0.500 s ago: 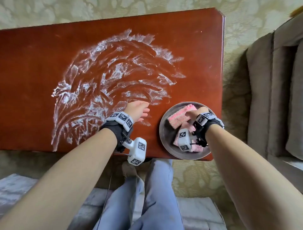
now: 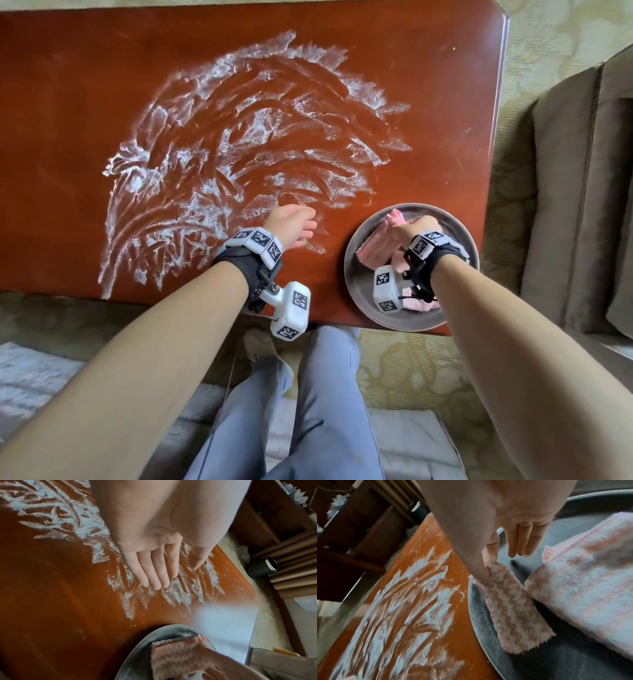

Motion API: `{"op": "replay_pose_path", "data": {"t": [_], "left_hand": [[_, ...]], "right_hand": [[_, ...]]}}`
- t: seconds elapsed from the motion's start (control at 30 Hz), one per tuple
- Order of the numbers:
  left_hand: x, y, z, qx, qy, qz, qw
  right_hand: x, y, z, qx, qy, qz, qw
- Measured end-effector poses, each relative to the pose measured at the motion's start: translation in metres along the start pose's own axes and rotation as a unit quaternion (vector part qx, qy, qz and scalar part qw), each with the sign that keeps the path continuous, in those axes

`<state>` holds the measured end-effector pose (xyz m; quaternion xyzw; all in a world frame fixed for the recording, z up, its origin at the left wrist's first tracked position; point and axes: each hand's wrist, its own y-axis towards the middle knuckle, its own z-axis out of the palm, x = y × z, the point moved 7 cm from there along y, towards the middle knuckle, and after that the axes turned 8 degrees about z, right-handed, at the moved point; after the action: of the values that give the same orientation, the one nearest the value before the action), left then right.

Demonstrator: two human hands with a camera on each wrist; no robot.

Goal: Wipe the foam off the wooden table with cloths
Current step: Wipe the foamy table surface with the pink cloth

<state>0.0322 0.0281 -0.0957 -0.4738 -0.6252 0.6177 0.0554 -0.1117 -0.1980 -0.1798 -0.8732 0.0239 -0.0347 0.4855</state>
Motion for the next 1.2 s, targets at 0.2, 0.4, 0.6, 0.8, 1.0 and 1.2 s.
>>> {"op": "replay_pose_path", "data": {"t": [0.2,0.4,0.6,0.8,1.0,1.2], "left_hand": [[-0.009,-0.027,-0.021,0.007,-0.003,0.008,1.000],[-0.036,-0.076,-0.072,-0.001,0.011,0.064,0.998],[-0.018,-0.135,-0.174,-0.030,0.056,0.100,0.993],[0.058,-0.175,-0.321,-0.034,0.053,0.110,0.992],[0.184,-0.176,-0.481,-0.040,0.002,0.092,0.995],[0.241,-0.244,-0.607,-0.063,-0.042,0.083,0.994]], "right_hand": [[0.027,-0.056,0.001,0.055,0.054,-0.070,0.995],[0.088,-0.161,-0.001,0.162,0.119,-0.111,0.973],[0.166,-0.296,0.052,0.213,0.039,-0.262,0.940],[0.208,-0.435,0.171,0.249,0.048,-0.323,0.912],[0.221,-0.547,0.314,0.286,0.109,-0.294,0.905],[0.232,-0.636,0.443,0.340,0.082,-0.271,0.897]]}}
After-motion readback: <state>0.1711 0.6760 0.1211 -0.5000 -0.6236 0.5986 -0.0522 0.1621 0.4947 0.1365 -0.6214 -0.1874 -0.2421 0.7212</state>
